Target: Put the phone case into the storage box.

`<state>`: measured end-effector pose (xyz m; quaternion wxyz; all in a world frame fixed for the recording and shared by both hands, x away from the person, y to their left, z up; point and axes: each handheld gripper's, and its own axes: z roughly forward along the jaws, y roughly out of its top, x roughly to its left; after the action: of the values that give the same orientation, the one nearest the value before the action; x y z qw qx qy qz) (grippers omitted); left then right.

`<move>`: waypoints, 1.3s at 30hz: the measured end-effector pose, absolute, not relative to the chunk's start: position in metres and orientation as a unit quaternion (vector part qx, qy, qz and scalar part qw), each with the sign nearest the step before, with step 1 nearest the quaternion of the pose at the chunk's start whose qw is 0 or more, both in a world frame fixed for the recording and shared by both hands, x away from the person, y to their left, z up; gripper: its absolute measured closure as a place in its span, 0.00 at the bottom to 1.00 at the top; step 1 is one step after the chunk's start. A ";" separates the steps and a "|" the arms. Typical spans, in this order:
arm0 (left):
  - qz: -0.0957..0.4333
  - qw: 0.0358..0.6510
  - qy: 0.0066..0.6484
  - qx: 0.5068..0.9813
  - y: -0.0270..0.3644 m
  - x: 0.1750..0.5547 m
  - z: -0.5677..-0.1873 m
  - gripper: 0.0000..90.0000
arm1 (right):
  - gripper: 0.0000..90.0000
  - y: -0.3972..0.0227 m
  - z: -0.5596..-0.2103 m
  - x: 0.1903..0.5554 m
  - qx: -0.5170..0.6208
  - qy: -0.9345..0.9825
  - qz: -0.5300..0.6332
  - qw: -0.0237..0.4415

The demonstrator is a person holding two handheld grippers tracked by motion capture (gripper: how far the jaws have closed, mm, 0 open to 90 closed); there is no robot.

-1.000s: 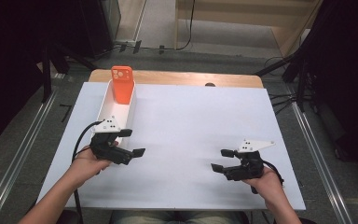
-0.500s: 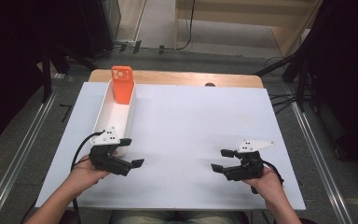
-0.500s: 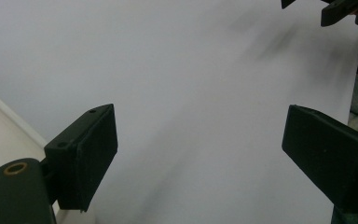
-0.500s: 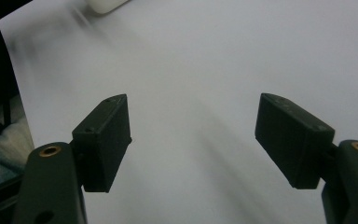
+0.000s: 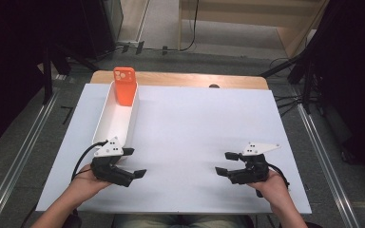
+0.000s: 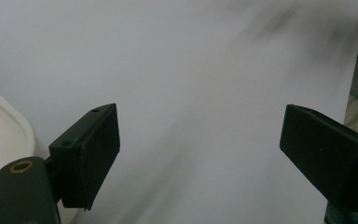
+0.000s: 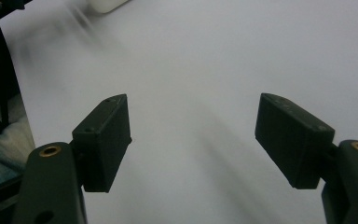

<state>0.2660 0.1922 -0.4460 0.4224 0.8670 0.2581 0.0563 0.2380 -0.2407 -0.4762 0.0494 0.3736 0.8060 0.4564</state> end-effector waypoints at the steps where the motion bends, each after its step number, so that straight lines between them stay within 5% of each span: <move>1: 0.056 0.421 0.257 0.868 0.193 0.266 -0.447 0.13 | 0.28 -0.241 -0.476 0.238 0.375 0.806 0.455 0.047; 39: 0.060 0.412 0.264 0.870 0.202 0.265 -0.456 0.13 | 0.28 -0.238 -0.477 0.238 0.368 0.810 0.454 0.046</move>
<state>0.2655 0.2024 -0.4560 0.4117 0.8702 0.2638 0.0600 0.2379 -0.2383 -0.4773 0.0462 0.3677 0.8103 0.4539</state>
